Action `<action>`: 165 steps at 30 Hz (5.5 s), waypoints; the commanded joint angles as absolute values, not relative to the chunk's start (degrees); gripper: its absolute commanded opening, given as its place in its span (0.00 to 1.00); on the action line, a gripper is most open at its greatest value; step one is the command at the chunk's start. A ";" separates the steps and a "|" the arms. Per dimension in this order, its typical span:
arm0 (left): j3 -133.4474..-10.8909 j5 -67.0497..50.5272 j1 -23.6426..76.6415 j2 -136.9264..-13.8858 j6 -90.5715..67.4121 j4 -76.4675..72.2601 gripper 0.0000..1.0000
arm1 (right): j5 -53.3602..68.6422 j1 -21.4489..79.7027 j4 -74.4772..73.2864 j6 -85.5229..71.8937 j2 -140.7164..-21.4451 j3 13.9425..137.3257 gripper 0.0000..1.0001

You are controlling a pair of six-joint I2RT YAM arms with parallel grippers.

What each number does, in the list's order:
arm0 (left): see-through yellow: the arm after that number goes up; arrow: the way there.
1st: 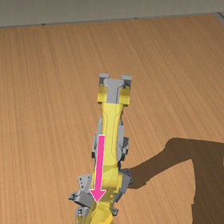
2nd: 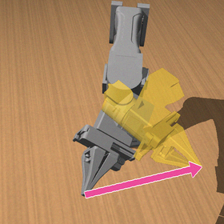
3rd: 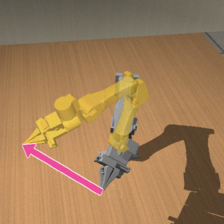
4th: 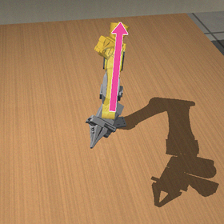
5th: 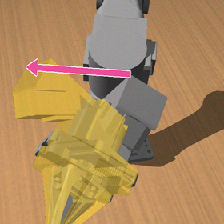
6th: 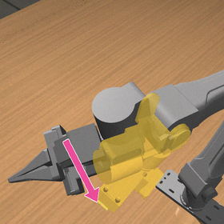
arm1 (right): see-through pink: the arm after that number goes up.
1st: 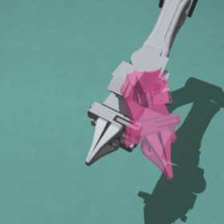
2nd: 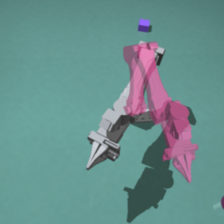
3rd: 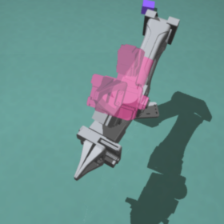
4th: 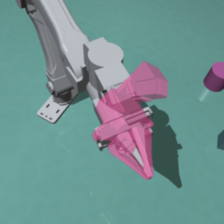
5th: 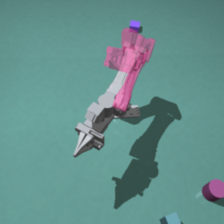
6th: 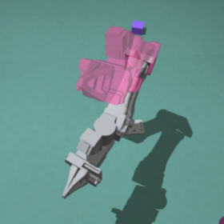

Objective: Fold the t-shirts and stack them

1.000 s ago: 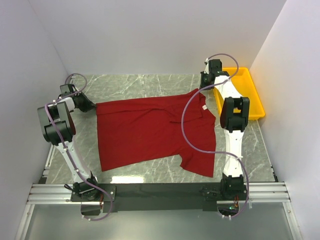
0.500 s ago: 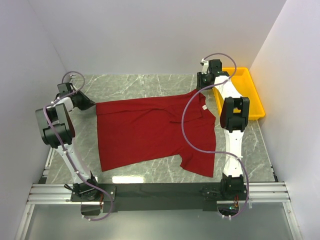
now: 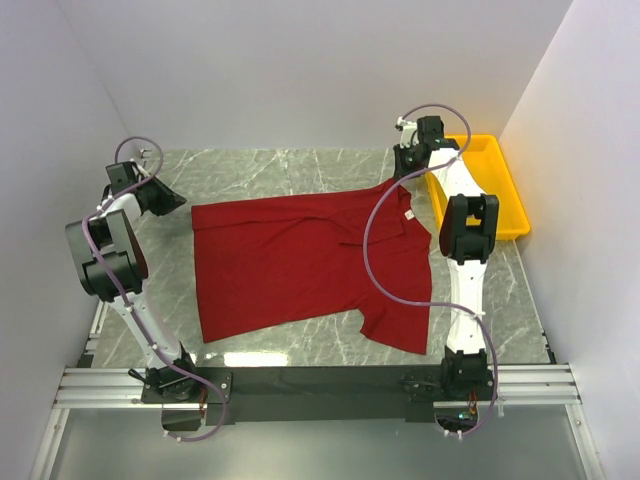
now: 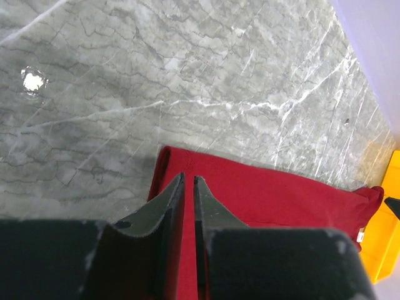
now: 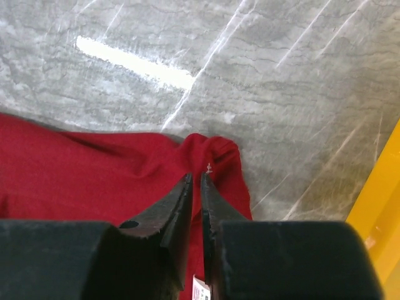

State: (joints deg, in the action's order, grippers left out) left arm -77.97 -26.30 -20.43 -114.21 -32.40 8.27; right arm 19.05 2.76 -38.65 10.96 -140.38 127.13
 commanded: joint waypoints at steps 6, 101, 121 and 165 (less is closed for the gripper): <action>-76.82 -28.39 -20.83 -110.92 -32.52 6.24 0.29 | 16.96 3.52 -38.76 8.88 -142.38 131.13 0.25; -33.75 -24.35 -19.16 -58.62 -36.39 12.13 0.59 | 11.60 30.76 -31.55 49.75 -111.53 85.25 0.46; -32.52 -25.14 -19.25 -58.27 -37.00 11.42 0.59 | 8.70 31.90 -31.46 50.62 -116.90 86.49 0.30; -33.31 -29.79 -19.95 -56.51 -44.11 26.88 0.61 | 26.64 16.19 -45.79 50.00 -84.48 64.48 0.43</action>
